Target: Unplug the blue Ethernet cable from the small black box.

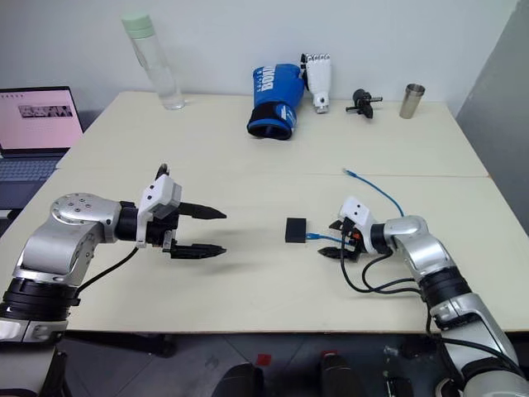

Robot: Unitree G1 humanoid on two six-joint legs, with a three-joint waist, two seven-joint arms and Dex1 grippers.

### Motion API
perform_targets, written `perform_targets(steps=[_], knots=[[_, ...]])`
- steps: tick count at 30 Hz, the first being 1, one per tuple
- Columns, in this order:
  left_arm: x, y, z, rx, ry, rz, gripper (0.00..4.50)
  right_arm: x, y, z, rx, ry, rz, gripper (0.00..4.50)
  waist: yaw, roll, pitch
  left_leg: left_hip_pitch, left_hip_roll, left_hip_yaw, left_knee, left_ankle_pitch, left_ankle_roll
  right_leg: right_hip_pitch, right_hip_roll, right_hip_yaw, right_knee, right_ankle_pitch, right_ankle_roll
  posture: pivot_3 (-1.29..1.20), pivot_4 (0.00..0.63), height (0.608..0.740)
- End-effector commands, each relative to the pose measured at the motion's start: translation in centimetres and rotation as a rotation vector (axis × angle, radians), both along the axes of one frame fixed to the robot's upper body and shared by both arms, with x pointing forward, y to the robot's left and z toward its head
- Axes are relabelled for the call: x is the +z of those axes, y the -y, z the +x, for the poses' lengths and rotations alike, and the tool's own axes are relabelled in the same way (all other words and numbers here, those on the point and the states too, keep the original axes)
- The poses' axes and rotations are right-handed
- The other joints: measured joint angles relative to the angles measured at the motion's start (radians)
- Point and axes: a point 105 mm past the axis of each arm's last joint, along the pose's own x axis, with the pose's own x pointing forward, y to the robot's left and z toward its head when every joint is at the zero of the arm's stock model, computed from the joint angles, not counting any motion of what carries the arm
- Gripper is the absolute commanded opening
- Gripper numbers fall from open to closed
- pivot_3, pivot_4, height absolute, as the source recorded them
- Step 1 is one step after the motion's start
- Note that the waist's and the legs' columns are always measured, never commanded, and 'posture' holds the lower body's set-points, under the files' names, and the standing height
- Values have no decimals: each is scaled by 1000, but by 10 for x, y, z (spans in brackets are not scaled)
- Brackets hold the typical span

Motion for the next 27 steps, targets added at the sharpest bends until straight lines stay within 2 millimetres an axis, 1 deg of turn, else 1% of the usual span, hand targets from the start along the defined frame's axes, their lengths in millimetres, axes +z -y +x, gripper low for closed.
perform_targets(steps=[1, 3, 4, 5, 8, 9, 10, 13, 14, 15, 18, 19, 22, 25, 27], knots=[[16, -1, -1, 0, 56, -9, 4500, 2, 3, 4, 2, 7, 2, 3245, 0, 0, 0, 0, 0, 0, 0, 0, 0, 0, 0, 0, 0, 0, 0, 0, 150, 740], [16, 0, 0, 1, 59, -9, 4500, 4, -2, 4, 16, 7, 13, 2807, 0, 0, 0, 0, 0, 0, 0, 0, 0, 0, 0, 0, 0, 0, 0, 0, 150, 740], [16, 0, 0, 1, 61, -9, 4500, 4, -3, 4, 23, 7, 16, 2661, -1, 0, 0, 0, 0, 0, 0, 0, 0, 0, 0, 0, 0, 0, 0, 0, 150, 740], [17, 0, 1, 0, 63, -9, 4500, 5, -6, 3, 38, 4, 16, 2351, -2, 0, 0, 0, 0, 0, 0, 0, 0, 0, 0, 0, 0, 0, 0, 0, 150, 740], [19, 1, 2, -2, 66, -10, 4500, 5, -10, -1, 75, 10, 10, 1707, -3, 0, 0, 0, 0, 0, 0, 0, 0, 0, 0, 0, 0, 0, 0, 0, 150, 740], [19, 1, 3, -2, 67, -11, 4500, 6, -12, -2, 81, 10, 17, 1483, -3, 0, 0, 0, 0, 0, 0, 0, 0, 0, 0, 0, 0, 0, 0, 0, 150, 740], [19, 2, 3, -2, 67, -12, 4500, 8, -14, -3, 90, 14, 24, 1169, -3, 0, 0, 0, 0, 0, 0, 0, 0, 0, 0, 0, 0, 0, 0, 0, 150, 740], [19, 2, 3, -3, 65, -18, 4500, 13, -20, -9, 122, 12, 50, 518, -4, 0, 0, 0, 0, 0, 0, 0, 0, 0, 0, 0, 0, 0, 0, 0, 150, 740], [19, 3, 4, -3, 65, -19, 4500, 14, -22, -11, 128, 11, 54, 172, -3, 0, 0, 0, 0, 0, 0, 0, 0, 0, 0, 0, 0, 0, 0, 0, 150, 740], [19, 3, 4, -3, 65, -20, 4500, 15, -23, -12, 131, 11, 56, 44, -3, 0, 0, 0, 0, 0, 0, 0, 0, 0, 0, 0, 0, 0, 0, 0, 150, 740], [19, 4, 6, -4, 67, -22, 4500, 21, -22, -14, 127, 24, 58, 44, -3, 0, 0, 0, 0, 0, 0, 0, 0, 0, 0, 0, 0, 0, 0, 0, 150, 740], [19, 4, 7, -4, 67, -24, 4500, 26, -20, -12, 111, 42, 59, 44, -3, 0, 0, 0, 0, 0, 0, 0, 0, 0, 0, 0, 0, 0, 0, 0, 150, 740], [19, 4, 8, 0, 63, -31, 4500, 49, -13, -10, 78, 97, 79, 44, -2, 0, 0, 0, 0, 0, 0, 0, 0, 0, 0, 0, 0, 0, 0, 0, 150, 740], [19, 2, 9, 15, 43, -53, 4500, 84, -3, -14, 63, 185, 89, 44, 0, 0, 0, -1, 0, 0, 0, 0, 0, -1, 0, 0, 0, 0, 0, 0, 150, 740], [24, 2, 10, 29, 20, -96, 4500, 105, 3, -19, 61, 239, 83, 44, 3, 0, 0, -1, 0, 0, 0, 0, 0, -1, 0, 0, 0, 0, 0, 0, 150, 740]])
